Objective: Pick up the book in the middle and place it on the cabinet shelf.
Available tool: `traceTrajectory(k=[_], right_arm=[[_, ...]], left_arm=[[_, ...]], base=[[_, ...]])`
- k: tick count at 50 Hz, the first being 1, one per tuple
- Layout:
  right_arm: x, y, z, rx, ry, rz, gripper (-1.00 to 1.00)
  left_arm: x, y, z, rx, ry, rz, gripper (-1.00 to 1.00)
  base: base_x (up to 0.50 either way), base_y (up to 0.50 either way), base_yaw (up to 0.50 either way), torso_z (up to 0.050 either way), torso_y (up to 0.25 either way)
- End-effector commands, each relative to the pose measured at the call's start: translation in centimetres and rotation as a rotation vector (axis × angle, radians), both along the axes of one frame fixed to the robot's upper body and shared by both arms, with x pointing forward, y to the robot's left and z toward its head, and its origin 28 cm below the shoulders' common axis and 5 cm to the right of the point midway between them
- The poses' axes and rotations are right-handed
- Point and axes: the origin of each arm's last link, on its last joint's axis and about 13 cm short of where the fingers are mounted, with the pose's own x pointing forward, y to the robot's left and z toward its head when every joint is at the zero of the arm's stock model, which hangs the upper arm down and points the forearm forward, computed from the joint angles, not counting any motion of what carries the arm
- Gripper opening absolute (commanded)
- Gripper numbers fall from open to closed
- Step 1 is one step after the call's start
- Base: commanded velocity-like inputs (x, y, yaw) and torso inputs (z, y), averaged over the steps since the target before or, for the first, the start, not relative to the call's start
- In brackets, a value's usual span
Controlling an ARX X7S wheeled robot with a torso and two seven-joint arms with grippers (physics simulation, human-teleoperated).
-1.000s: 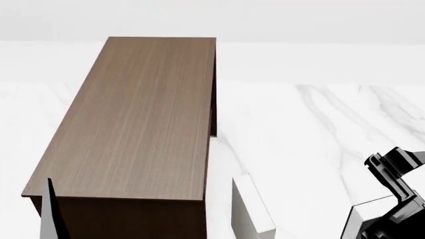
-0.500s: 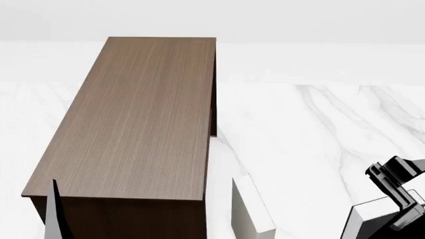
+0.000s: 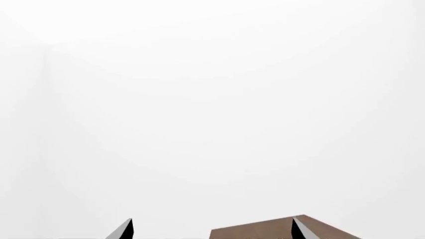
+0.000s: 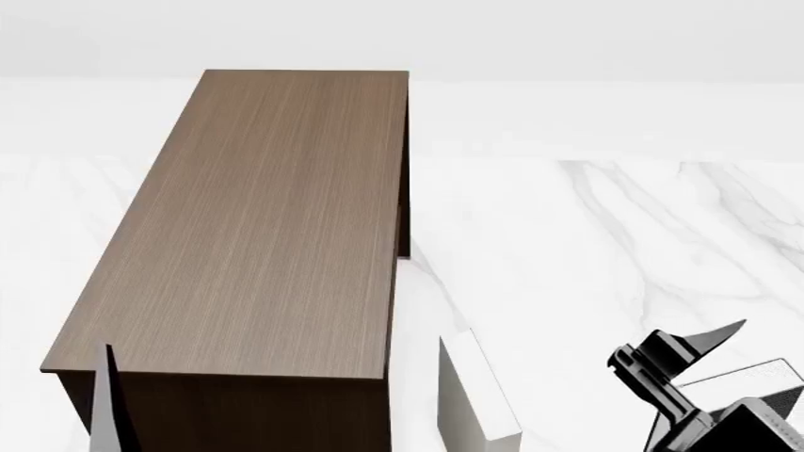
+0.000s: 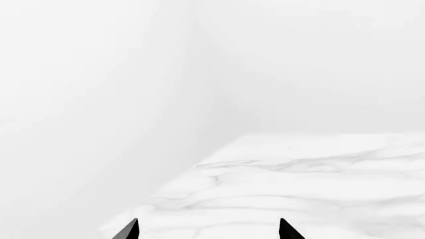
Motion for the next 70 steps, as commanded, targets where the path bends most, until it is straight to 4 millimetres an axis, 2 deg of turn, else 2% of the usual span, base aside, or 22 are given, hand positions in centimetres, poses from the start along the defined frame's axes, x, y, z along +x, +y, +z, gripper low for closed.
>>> traceTrajectory(k=[1, 39, 70], right_arm=[[-0.4, 1.3, -1.1, 0.037, 0.031, 0.048, 1.0], [-1.3, 3.1, -2.4, 0.043, 0.083, 0.127, 1.0], [-0.8, 3.0, -4.3, 0.053, 0.158, 0.125, 1.0]], left_arm=[[0.2, 0.3, 0.0, -0.002, 0.004, 0.012, 1.0], [0.2, 0.4, -0.1, -0.011, 0.019, 0.011, 1.0], [0.4, 0.4, -0.5, -0.017, 0.04, 0.006, 1.0]], base=[[0.0, 0.0, 0.0, 0.0, 0.0], [0.0, 0.0, 0.0, 0.0, 0.0], [0.0, 0.0, 0.0, 0.0, 0.0]])
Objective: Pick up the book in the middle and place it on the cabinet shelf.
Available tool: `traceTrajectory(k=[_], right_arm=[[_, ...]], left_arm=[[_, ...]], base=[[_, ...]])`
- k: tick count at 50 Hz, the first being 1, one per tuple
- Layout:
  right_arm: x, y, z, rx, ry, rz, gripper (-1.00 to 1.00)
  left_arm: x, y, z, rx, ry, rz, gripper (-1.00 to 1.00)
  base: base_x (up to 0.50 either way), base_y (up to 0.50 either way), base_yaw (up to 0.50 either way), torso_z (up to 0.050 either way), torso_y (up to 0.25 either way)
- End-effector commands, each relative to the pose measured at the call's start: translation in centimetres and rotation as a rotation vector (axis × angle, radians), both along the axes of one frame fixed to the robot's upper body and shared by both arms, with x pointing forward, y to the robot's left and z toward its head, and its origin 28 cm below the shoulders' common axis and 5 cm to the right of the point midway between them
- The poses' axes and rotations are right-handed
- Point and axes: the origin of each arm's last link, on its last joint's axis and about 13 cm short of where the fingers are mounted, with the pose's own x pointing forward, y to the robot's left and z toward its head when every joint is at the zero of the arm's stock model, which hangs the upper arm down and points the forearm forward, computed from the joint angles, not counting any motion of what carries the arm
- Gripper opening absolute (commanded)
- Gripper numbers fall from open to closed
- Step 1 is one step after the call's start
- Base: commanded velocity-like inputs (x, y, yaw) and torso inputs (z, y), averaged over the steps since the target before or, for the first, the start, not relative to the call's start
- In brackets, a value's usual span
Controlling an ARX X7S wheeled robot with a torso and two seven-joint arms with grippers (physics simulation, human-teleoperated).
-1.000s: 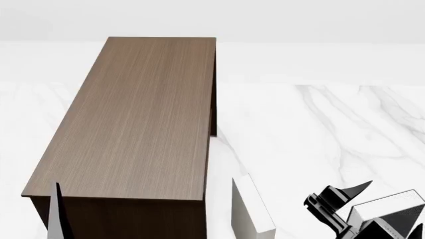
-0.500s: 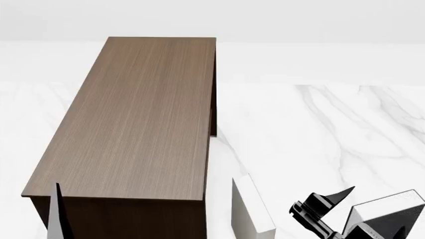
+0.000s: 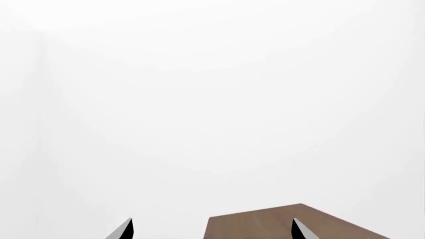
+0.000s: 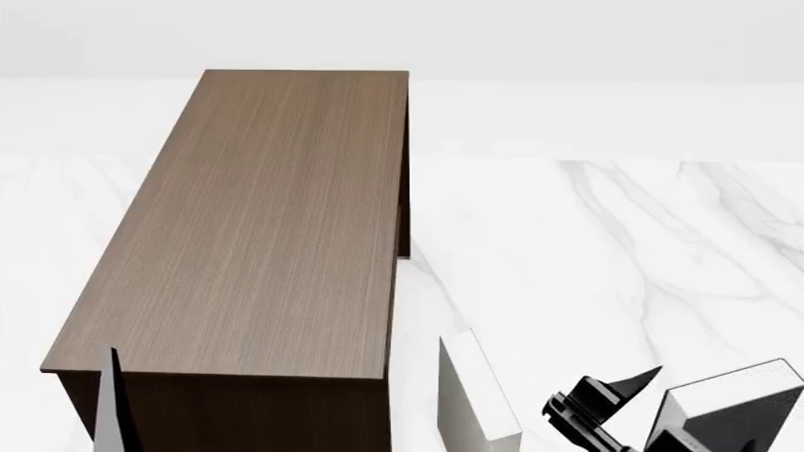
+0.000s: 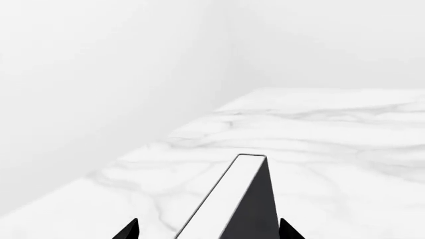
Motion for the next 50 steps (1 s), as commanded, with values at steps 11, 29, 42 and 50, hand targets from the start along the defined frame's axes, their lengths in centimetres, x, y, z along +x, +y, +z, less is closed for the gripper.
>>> traceTrajectory(k=[11, 29, 42, 50], right_arm=[[0.1, 0.5, -1.1, -0.008, 0.042, 0.037, 1.0], [0.5, 0.6, -1.9, -0.011, 0.07, 0.051, 1.0], [1.2, 0.6, -2.7, -0.015, 0.09, 0.06, 1.0], [1.5, 0.7, -2.9, -0.025, 0.099, 0.064, 1.0]], left_arm=[[0.3, 0.2, -0.1, -0.006, 0.006, 0.01, 1.0], [0.2, 0.2, -0.1, -0.007, 0.008, 0.01, 1.0], [0.3, 0.2, -0.1, -0.006, 0.009, 0.01, 1.0], [0.3, 0.3, -0.2, -0.007, 0.008, 0.011, 1.0]], base=[[0.0, 0.0, 0.0, 0.0, 0.0], [0.0, 0.0, 0.0, 0.0, 0.0], [0.0, 0.0, 0.0, 0.0, 0.0], [0.0, 0.0, 0.0, 0.0, 0.0]])
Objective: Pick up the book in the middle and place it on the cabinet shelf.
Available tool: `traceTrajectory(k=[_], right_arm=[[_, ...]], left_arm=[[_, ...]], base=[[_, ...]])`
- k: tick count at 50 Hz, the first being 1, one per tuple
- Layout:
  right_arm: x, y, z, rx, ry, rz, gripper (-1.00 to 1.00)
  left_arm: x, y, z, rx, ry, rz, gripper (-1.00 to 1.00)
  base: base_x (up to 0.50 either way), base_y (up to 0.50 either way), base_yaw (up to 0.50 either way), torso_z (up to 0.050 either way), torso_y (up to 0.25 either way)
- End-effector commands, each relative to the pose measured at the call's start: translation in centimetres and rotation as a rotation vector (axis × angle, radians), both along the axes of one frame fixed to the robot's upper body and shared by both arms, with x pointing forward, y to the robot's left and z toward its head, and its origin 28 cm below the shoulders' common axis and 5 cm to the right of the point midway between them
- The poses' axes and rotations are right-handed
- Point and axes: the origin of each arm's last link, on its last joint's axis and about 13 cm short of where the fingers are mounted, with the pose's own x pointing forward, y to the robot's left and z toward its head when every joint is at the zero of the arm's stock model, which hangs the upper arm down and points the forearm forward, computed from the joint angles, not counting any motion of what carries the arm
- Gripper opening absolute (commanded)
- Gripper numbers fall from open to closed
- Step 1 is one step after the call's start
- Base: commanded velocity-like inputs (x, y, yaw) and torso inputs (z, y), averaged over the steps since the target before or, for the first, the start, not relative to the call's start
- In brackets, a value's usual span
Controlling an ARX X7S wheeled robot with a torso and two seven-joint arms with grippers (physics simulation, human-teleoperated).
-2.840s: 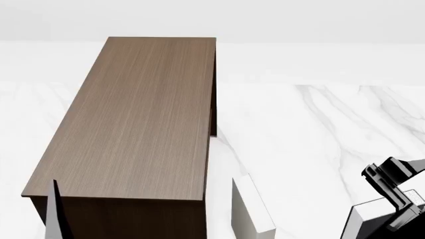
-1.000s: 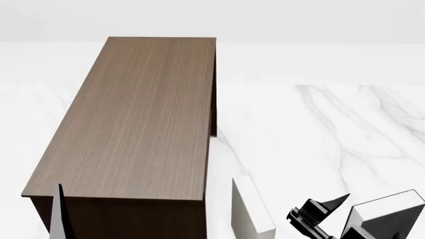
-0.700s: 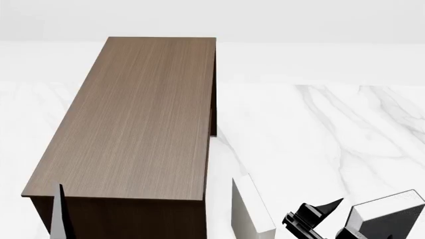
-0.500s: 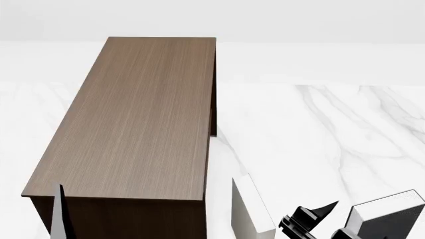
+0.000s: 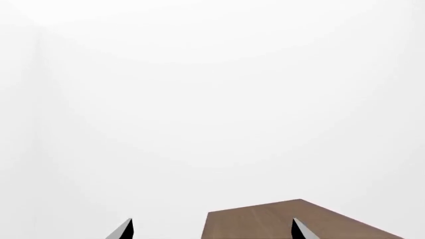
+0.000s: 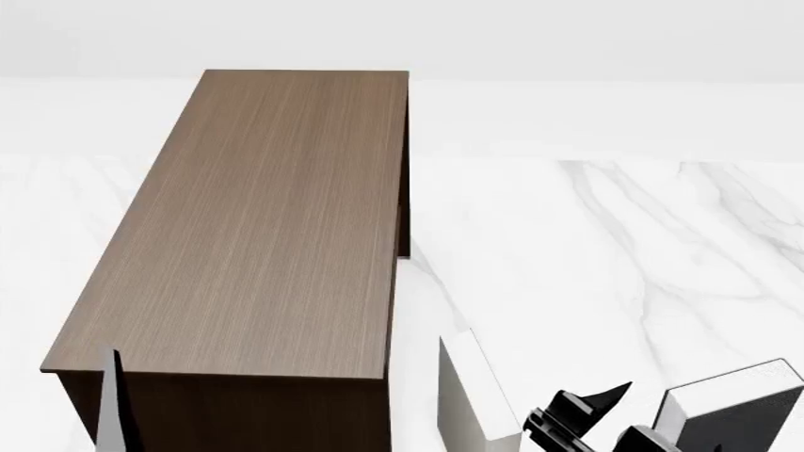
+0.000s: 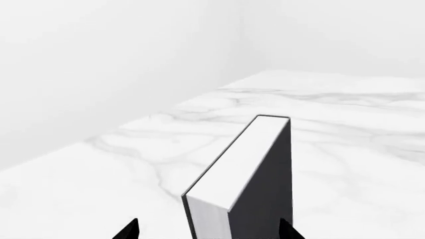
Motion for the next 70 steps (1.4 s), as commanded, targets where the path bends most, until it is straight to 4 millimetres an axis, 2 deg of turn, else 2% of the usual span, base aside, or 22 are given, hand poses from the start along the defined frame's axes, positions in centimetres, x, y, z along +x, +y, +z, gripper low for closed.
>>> traceTrajectory(k=[1, 26, 54, 55, 70], right_arm=[[0.5, 0.4, -0.3, -0.002, 0.003, 0.021, 1.0], [2.0, 0.0, -0.2, -0.022, -0.011, -0.007, 1.0], [2.6, -0.3, -2.1, -0.033, 0.048, -0.019, 1.0], [2.6, -0.3, -2.1, -0.035, 0.049, -0.019, -1.0], [2.5, -0.2, -2.0, -0.02, 0.029, -0.009, -1.0]], left_arm=[[0.2, 0.2, 0.1, -0.002, -0.006, 0.013, 1.0], [0.2, 0.3, 0.1, -0.002, -0.007, 0.016, 1.0], [0.3, 0.3, -0.1, -0.009, 0.005, 0.013, 1.0], [0.3, 0.3, -0.1, -0.009, 0.006, 0.012, 1.0], [0.3, 0.2, -0.2, -0.01, 0.011, 0.011, 1.0]], base=[[0.0, 0.0, 0.0, 0.0, 0.0], [0.0, 0.0, 0.0, 0.0, 0.0], [0.0, 0.0, 0.0, 0.0, 0.0], [0.0, 0.0, 0.0, 0.0, 0.0], [0.0, 0.0, 0.0, 0.0, 0.0]])
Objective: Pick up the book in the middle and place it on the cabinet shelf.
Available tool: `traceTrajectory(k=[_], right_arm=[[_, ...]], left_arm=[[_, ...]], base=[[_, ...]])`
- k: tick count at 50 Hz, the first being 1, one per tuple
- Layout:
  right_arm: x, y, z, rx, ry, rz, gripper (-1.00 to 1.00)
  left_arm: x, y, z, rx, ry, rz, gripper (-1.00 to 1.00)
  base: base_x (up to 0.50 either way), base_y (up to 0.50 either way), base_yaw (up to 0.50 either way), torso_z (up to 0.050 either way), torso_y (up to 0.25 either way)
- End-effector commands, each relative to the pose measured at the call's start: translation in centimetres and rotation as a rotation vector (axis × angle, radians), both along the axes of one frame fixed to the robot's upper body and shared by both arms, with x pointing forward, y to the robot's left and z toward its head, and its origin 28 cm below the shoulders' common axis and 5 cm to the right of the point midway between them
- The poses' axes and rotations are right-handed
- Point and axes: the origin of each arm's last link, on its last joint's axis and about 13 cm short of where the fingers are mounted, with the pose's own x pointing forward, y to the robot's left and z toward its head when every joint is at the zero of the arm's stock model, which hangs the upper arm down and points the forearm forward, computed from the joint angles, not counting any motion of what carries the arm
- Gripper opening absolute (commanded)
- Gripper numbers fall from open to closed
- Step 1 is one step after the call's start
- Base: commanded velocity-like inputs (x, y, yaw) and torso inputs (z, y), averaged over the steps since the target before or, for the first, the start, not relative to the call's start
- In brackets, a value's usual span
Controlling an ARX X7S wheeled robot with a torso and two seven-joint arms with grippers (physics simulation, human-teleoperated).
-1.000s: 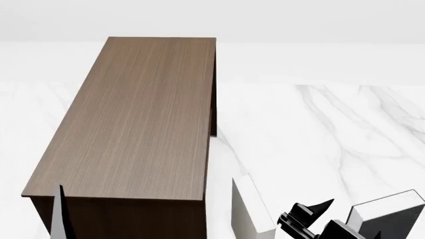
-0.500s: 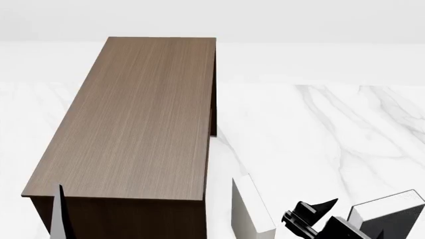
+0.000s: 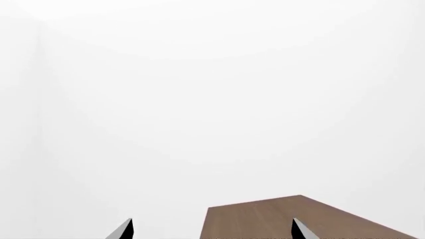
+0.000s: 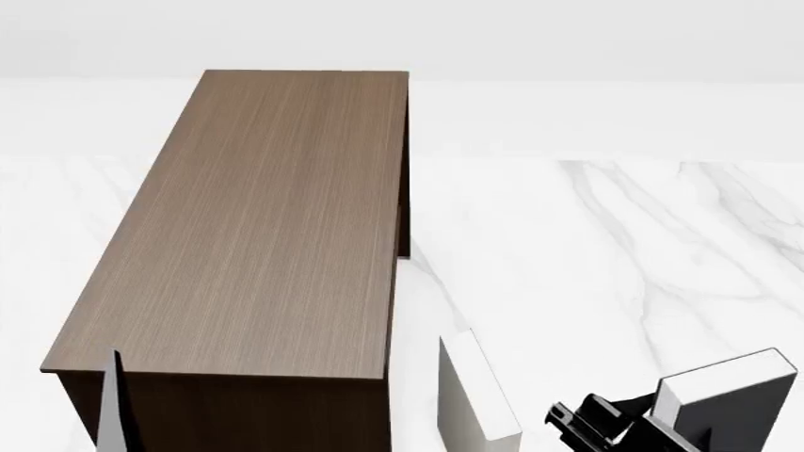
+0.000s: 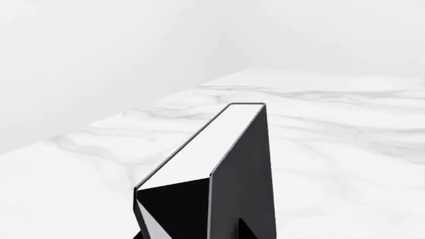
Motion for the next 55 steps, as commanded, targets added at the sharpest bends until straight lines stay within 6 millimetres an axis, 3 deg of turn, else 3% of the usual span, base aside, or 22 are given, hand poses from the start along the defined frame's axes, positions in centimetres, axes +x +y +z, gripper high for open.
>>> traceTrajectory(k=[1, 8, 12, 25, 29, 43, 55], right_arm=[[0.1, 1.0, 0.1, 0.003, -0.002, 0.068, -1.0], [0.1, 0.9, 1.7, 0.004, -0.05, 0.066, -1.0], [0.6, 0.5, 3.8, -0.004, -0.118, 0.055, -1.0], [1.9, 0.7, 13.1, 0.03, -0.375, 0.101, -1.0], [1.7, 1.0, 15.2, 0.031, -0.433, 0.121, -1.0], [0.8, 1.6, 19.9, 0.027, -0.55, 0.247, -1.0], [-1.2, 2.5, 23.6, 0.231, -0.64, 0.462, -1.0]], left_arm=[[0.2, 0.2, 0.1, -0.002, -0.003, 0.01, 1.0], [0.2, 0.1, 0.1, -0.004, 0.0, 0.008, 1.0], [0.1, 0.1, 0.1, -0.004, -0.001, 0.006, 1.0], [0.1, 0.0, 0.2, -0.001, -0.007, 0.005, 1.0], [0.1, -0.1, 0.2, 0.001, -0.008, 0.001, 1.0], [-0.1, -0.1, 0.4, 0.003, -0.015, -0.004, 1.0], [-0.2, -0.2, 0.5, 0.004, -0.016, -0.005, 1.0]], base=[[0.0, 0.0, 0.0, 0.0, 0.0], [0.0, 0.0, 0.0, 0.0, 0.0], [0.0, 0.0, 0.0, 0.0, 0.0], [0.0, 0.0, 0.0, 0.0, 0.002], [0.0, 0.0, 0.0, 0.0, 0.0], [0.0, 0.0, 0.0, 0.0, 0.001], [0.0, 0.0, 0.0, 0.0, 0.002]])
